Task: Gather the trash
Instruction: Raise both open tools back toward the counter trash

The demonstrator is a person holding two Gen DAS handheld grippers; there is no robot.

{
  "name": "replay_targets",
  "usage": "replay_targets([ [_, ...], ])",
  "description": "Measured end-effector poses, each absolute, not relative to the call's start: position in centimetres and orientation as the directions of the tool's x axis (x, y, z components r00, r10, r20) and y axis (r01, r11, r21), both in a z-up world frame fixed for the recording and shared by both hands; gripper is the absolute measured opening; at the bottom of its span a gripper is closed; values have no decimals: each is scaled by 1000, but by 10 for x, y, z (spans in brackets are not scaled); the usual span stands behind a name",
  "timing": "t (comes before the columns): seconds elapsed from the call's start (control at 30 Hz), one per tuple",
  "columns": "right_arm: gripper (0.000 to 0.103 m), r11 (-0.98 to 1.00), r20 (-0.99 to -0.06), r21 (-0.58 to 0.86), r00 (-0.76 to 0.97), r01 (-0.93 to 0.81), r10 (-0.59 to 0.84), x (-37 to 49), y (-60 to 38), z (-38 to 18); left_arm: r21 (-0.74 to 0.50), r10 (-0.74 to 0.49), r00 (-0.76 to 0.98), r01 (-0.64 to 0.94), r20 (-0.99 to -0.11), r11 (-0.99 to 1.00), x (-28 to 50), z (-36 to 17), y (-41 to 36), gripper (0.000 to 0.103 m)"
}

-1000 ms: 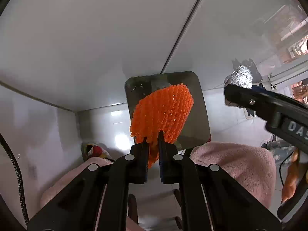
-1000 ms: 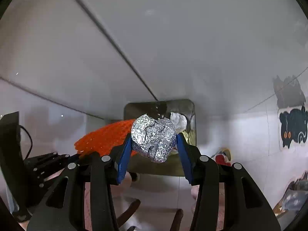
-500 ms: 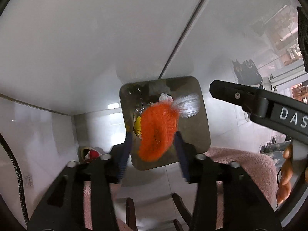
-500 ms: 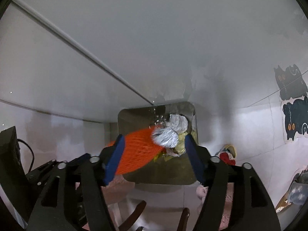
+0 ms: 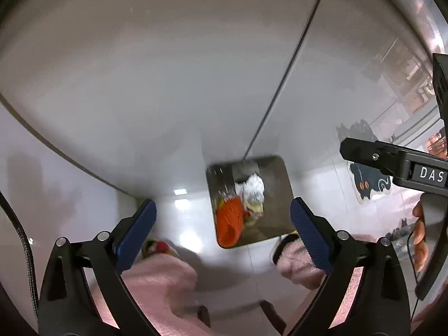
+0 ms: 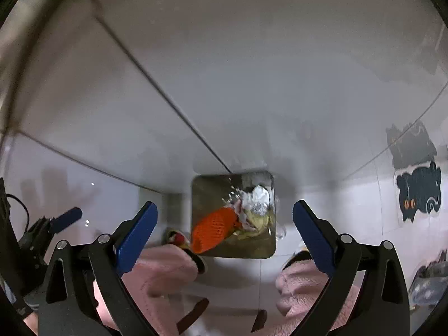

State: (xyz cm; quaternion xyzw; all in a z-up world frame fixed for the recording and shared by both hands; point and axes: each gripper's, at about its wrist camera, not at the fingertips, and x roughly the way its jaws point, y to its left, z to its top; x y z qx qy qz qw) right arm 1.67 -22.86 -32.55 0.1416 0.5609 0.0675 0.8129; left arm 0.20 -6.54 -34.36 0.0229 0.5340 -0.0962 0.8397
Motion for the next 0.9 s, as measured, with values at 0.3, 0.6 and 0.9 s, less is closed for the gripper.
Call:
replay_targets([
  [0.3, 98, 965, -777, 259, 585, -44, 235, -4, -232, -198, -43, -158, 588, 204, -793, 978, -21, -233, -61, 91],
  [0.6, 99, 966, -692, 254, 690, -41, 211, 17, -251, -121, -16, -138, 751, 167, -645, 986, 0, -134, -48, 92],
  [0.9, 99, 966, -642, 256, 745, -13, 180, 74, -269, -90, 6, -76, 814, 97, -576, 995, 51, -96, -43, 95],
])
